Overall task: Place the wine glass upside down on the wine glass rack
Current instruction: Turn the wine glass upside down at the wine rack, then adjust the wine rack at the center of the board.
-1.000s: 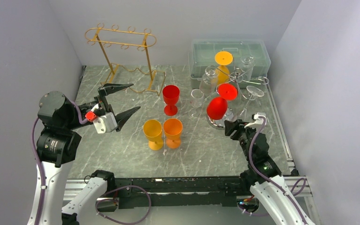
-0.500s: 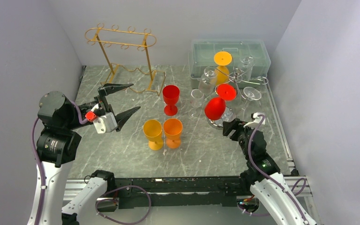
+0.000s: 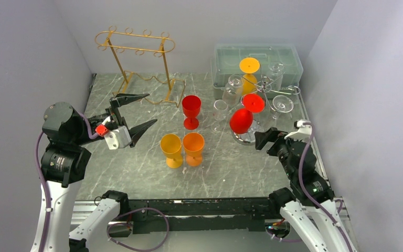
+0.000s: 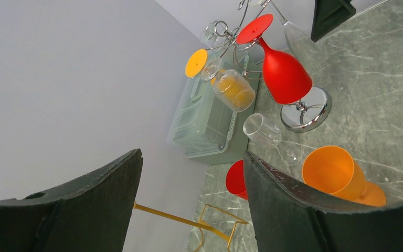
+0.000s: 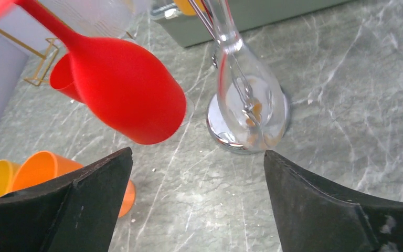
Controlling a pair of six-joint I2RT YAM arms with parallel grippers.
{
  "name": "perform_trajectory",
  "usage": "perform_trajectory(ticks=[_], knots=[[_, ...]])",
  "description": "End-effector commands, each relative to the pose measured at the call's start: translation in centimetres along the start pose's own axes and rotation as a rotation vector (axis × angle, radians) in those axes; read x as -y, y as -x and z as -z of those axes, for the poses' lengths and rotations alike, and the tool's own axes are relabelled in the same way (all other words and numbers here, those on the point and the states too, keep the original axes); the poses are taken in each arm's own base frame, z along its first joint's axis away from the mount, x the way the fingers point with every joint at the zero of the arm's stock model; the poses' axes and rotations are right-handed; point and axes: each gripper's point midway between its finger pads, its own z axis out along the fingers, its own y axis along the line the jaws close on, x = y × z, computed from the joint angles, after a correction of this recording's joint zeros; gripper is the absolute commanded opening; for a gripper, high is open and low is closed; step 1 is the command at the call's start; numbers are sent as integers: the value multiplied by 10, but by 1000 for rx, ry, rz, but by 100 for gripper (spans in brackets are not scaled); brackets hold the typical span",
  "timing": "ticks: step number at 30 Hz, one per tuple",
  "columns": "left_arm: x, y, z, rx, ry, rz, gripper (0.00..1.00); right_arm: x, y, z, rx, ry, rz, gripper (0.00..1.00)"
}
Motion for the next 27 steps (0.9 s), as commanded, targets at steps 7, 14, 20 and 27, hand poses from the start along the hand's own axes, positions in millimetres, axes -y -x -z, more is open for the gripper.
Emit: perform_trajectory(ticks=[7, 14, 20, 27], knots=[[-2, 3, 1, 4, 7, -27, 75, -39, 40, 46, -113, 136, 73, 100], [-2, 3, 1, 4, 7, -27, 75, -88, 99, 66, -109, 285, 127, 88], [-2, 3, 1, 4, 7, -27, 75, -128, 156, 63, -85, 362, 171, 79], [-2, 3, 1, 4, 7, -27, 75, -149, 196, -1, -80, 286, 264, 72]])
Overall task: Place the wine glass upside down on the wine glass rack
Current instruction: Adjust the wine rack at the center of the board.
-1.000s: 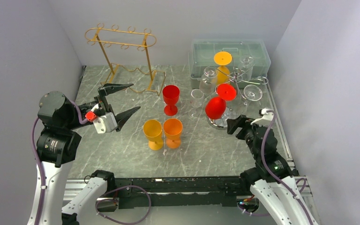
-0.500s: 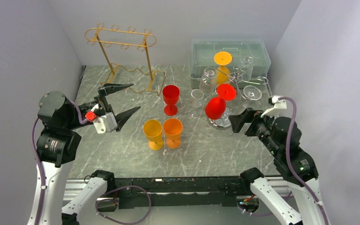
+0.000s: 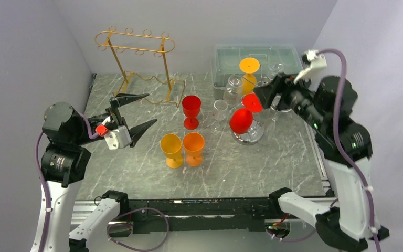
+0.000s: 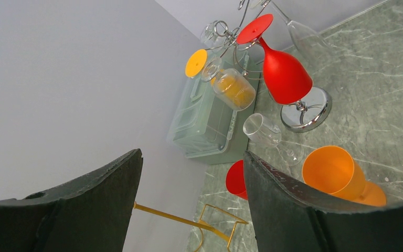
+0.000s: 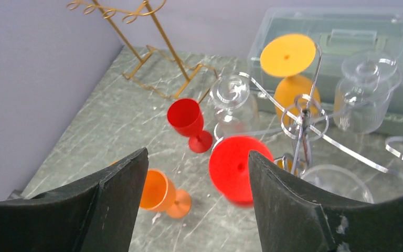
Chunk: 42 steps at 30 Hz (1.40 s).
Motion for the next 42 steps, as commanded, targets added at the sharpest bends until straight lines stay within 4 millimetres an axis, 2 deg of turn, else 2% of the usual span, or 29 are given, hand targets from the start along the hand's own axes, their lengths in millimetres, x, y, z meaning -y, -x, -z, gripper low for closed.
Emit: perform_trajectory(ticks=[1, 3, 5, 8, 10, 18, 25, 28, 42], knots=[[-2, 3, 1, 4, 7, -27, 75, 12, 7, -52, -72, -52, 93, 72], [-2, 3, 1, 4, 7, -27, 75, 27, 7, -78, -119, -123, 147, 72], [-2, 3, 1, 4, 7, -27, 75, 41, 9, -95, -144, -180, 203, 74], [-2, 3, 1, 4, 7, -27, 75, 45, 12, -110, -147, -189, 251, 77], [-2, 3, 1, 4, 7, -27, 75, 49, 13, -114, -145, -201, 266, 77], [-2, 3, 1, 4, 7, -27, 75, 63, 11, -105, -137, -230, 311, 76], [-2, 3, 1, 4, 7, -27, 75, 85, -10, -98, -192, -270, 332, 73], [-2, 3, 1, 4, 7, -27, 75, 92, -11, -97, -191, -287, 336, 72], [-2, 3, 1, 4, 7, -27, 75, 102, -20, -111, -197, -236, 350, 61]])
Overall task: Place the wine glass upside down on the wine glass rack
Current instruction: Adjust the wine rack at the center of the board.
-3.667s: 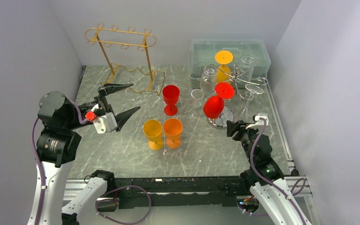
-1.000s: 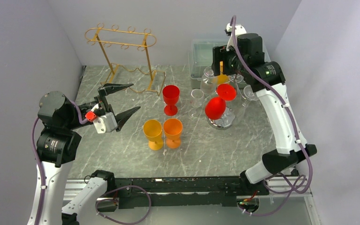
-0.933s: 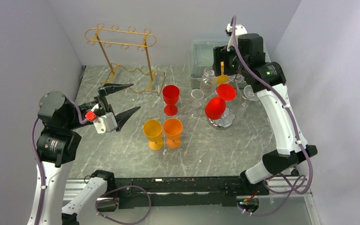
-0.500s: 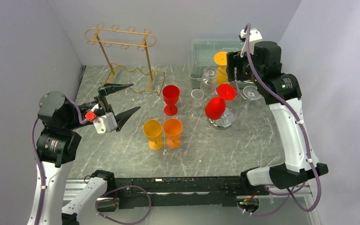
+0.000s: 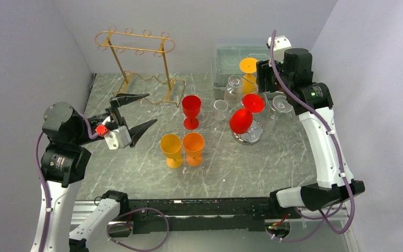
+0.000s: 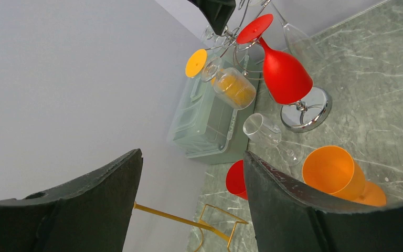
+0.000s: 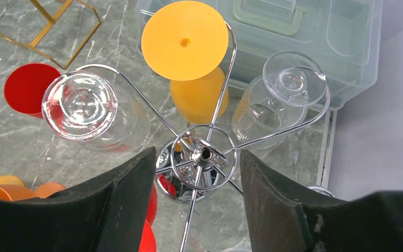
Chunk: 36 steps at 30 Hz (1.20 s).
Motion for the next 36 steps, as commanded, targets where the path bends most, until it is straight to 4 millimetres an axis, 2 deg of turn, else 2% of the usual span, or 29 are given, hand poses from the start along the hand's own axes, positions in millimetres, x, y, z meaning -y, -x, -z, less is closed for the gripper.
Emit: perform_trajectory(ticks=[1, 5, 10, 20, 26, 30, 36], knots=[[-2, 3, 1, 4, 7, -27, 75, 3, 13, -2, 62, 16, 23, 59], [-2, 3, 1, 4, 7, -27, 75, 1, 8, -6, 54, 40, 11, 52], [-2, 3, 1, 4, 7, -27, 75, 0, 1, -11, 46, 56, 2, 49], [-2, 3, 1, 4, 7, -27, 75, -1, 2, -14, 69, 70, -13, 17], [-2, 3, 1, 4, 7, -27, 75, 2, 6, -10, 112, 47, -44, 4], [-2, 3, 1, 4, 7, -27, 75, 2, 8, -4, 141, 42, -70, 0], [-2, 3, 1, 4, 7, -27, 75, -5, 1, 1, 151, 76, -71, 2]])
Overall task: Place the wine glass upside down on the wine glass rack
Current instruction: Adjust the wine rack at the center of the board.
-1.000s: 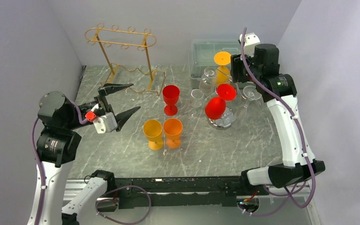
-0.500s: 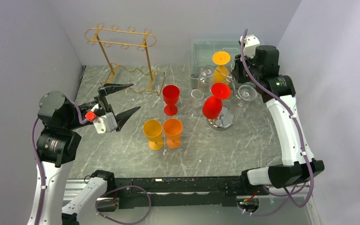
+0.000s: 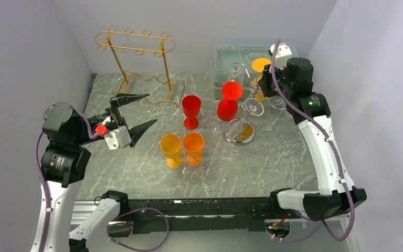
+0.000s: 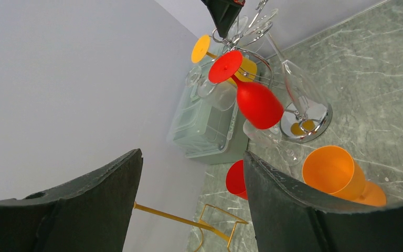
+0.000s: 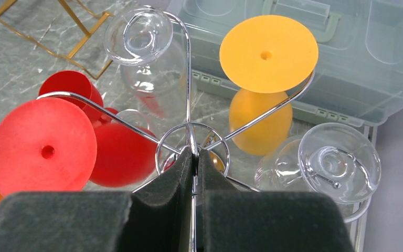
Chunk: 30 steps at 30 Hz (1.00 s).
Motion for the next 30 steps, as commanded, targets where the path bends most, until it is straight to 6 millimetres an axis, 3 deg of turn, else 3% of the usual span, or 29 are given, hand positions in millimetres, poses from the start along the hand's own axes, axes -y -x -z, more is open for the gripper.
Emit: perform_trajectory(ticks=[1, 6, 9, 13, 20, 23, 27, 30], knots=[[-2, 3, 1, 4, 7, -27, 75, 2, 16, 14, 85, -10, -4, 2], [-2, 3, 1, 4, 7, -27, 75, -5, 14, 14, 88, 22, -28, 3], [-2, 3, 1, 4, 7, -27, 75, -13, 18, 17, 107, 60, -60, 17], [-2, 3, 1, 4, 7, -27, 75, -25, 28, 24, 137, 118, -90, 25], [-2, 3, 1, 4, 7, -27, 75, -41, 56, 50, 193, 196, -121, 47], [-2, 3, 1, 4, 7, -27, 75, -50, 75, 68, 245, 222, -131, 51], [-2, 3, 1, 4, 7, -27, 75, -71, 100, 88, 301, 247, -132, 54], [-2, 3, 1, 4, 7, -27, 75, -101, 113, 96, 317, 275, -103, 57]])
